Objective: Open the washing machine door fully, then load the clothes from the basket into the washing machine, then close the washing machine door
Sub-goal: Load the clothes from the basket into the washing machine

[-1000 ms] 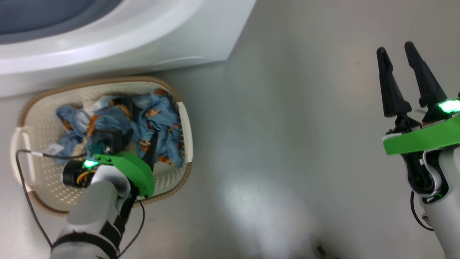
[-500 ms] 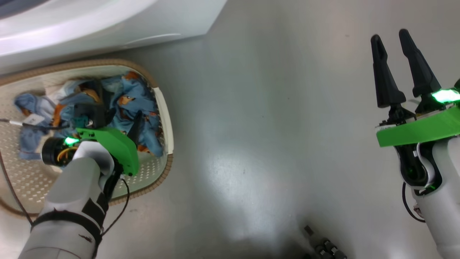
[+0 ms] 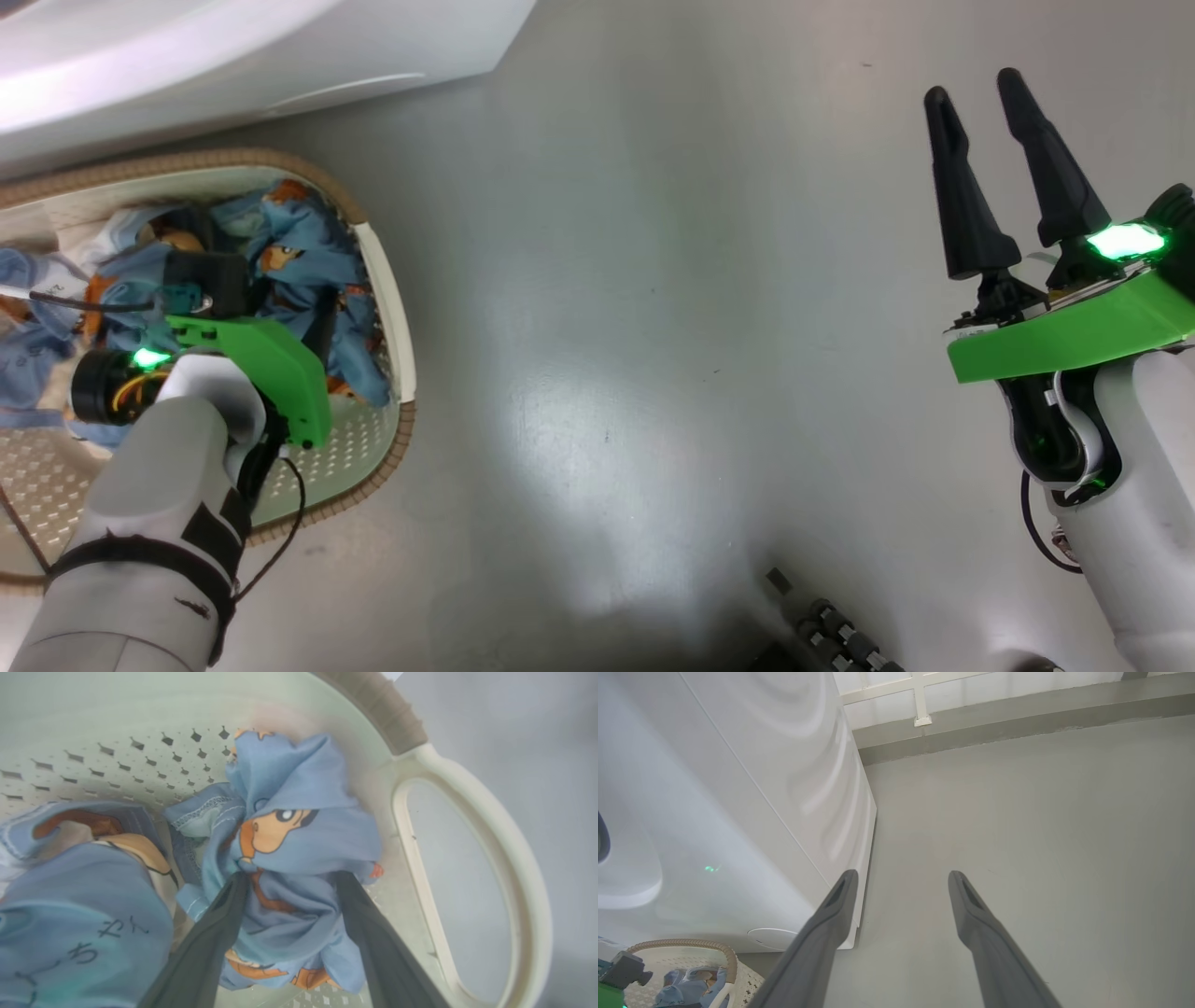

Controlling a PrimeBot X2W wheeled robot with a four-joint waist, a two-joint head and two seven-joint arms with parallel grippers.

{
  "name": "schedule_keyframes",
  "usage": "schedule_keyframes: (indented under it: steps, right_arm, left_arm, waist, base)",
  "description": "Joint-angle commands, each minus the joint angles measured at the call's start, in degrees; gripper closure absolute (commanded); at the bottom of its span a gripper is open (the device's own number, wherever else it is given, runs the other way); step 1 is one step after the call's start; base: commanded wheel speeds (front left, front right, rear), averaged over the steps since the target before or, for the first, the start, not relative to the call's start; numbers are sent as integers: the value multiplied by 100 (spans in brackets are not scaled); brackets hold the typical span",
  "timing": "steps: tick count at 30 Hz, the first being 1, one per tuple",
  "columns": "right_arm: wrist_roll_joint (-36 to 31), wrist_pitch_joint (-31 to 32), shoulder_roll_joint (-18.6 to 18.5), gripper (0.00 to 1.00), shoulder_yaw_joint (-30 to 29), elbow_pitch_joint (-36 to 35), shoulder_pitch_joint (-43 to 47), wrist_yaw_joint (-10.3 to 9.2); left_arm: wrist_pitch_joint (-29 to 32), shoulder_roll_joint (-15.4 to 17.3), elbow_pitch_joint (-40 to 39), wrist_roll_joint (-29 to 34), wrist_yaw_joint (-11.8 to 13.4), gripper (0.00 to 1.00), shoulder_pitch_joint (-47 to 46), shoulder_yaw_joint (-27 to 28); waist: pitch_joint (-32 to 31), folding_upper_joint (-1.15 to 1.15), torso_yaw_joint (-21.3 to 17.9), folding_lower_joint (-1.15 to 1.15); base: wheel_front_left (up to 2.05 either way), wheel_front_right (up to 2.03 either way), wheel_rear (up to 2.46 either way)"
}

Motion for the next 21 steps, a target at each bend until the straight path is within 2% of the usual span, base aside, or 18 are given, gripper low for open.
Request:
schedule_keyframes:
  steps: [1, 2, 3, 4, 5, 11, 21]
  right_arm:
    - [58, -45, -57, 0, 76, -117, 131, 30]
    - [60, -45, -56, 0, 89, -117, 130, 30]
    - [62, -45, -56, 0, 100, -116, 131, 30]
    - [63, -45, -58, 0, 110, -115, 132, 30]
    - [63, -45, -60, 0, 119, -113, 131, 30]
    - [58, -45, -91, 0, 121, -68, 143, 30]
    - [38, -45, -160, 0, 90, -15, 239, 30]
  left_arm:
    - [17, 187, -26, -51, 61, 0, 18, 69]
    - [41, 195, -24, -56, 81, 24, 18, 66]
    - [68, 200, -23, -64, 94, 62, 22, 63]
    - [95, 206, -22, -69, 97, 89, 20, 57]
    - [106, 215, -21, -78, 99, 100, 11, 57]
    - [36, 191, -18, -165, 78, 100, 40, 71]
    - [-601, 53, -16, -579, -11, 100, 453, 335]
  waist:
    - [5, 0, -24, 0]
    - [3, 0, -37, 0]
    - [-2, 0, -47, 0]
    - [-5, 0, -57, 0]
    - [-7, 0, -65, 0]
    - [-105, 0, -36, 0]
    - [-675, 0, 239, 0]
  base:
    - [0, 0, 0]
    - [0, 0, 0]
    - [0, 0, 0]
    - [0, 0, 0]
    - [0, 0, 0]
    - [0, 0, 0]
    - [0, 0, 0]
